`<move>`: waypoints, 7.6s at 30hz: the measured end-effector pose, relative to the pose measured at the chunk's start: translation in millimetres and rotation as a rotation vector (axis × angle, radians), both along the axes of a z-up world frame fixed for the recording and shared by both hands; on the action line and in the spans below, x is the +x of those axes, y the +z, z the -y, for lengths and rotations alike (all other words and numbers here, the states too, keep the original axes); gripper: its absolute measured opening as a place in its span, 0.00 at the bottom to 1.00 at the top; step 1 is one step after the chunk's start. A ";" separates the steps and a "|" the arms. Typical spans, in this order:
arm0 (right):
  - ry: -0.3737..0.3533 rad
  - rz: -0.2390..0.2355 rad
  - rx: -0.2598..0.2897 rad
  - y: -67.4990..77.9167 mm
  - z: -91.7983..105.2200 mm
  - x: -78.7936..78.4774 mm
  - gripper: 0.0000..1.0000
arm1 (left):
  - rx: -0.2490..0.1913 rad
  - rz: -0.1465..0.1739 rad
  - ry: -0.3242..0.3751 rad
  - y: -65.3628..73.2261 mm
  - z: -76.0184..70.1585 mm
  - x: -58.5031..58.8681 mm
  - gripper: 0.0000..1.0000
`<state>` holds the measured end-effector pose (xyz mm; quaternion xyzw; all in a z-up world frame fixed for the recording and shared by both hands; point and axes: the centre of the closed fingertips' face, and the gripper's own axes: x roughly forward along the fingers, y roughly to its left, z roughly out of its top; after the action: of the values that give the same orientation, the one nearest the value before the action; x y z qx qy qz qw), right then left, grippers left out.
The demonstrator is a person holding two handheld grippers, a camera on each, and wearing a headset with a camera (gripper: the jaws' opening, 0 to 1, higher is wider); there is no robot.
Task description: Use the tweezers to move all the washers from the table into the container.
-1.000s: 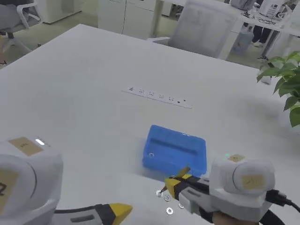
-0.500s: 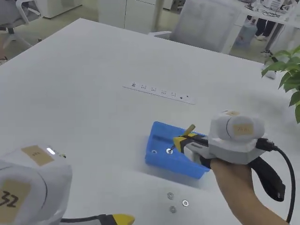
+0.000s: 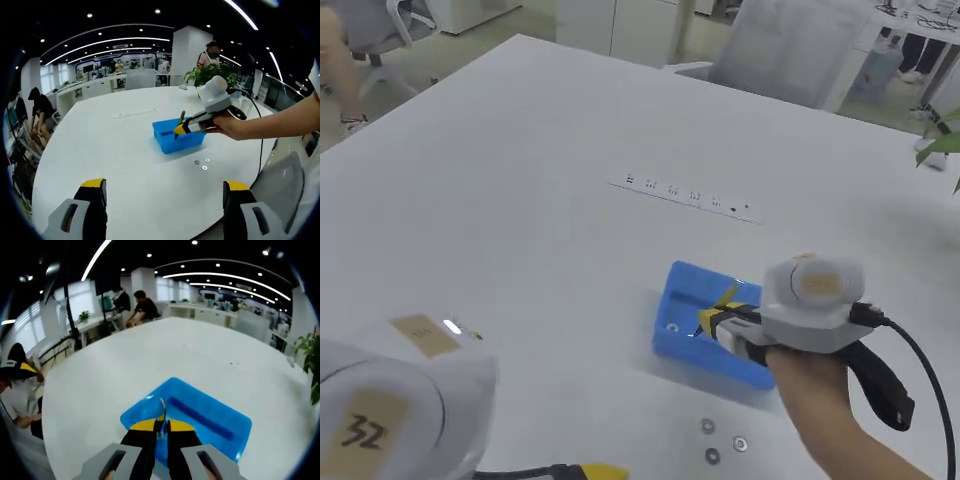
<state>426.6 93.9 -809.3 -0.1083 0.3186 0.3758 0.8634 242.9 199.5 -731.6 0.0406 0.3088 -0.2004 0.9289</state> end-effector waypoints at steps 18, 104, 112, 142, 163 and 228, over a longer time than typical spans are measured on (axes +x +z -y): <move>-0.034 0.020 0.086 29.7 5.1 2.5 0.05 | 0.006 0.012 0.008 4.4 3.4 1.3 0.99; -0.016 0.078 0.127 73.8 25.1 -50.1 0.03 | -0.007 0.008 0.011 2.4 4.5 -6.0 0.99; -0.067 0.064 0.107 51.1 30.0 -19.4 0.03 | -0.003 -0.005 0.019 -0.9 2.0 -5.7 0.99; -0.089 -0.049 0.070 1.0 23.5 0.0 0.05 | 0.004 -0.017 0.014 -3.4 5.2 -0.7 0.98; -0.077 0.019 0.184 58.7 43.7 -80.8 0.04 | -0.005 0.013 0.017 3.6 7.2 -2.9 0.99; -0.009 -0.090 0.067 12.5 46.0 -119.8 0.03 | 0.003 0.002 0.011 -0.3 4.3 -3.8 0.98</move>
<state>306.8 47.8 -796.8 -0.0611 0.3449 0.3869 0.8530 239.1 195.2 -731.8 0.0406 0.3082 -0.1946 0.9303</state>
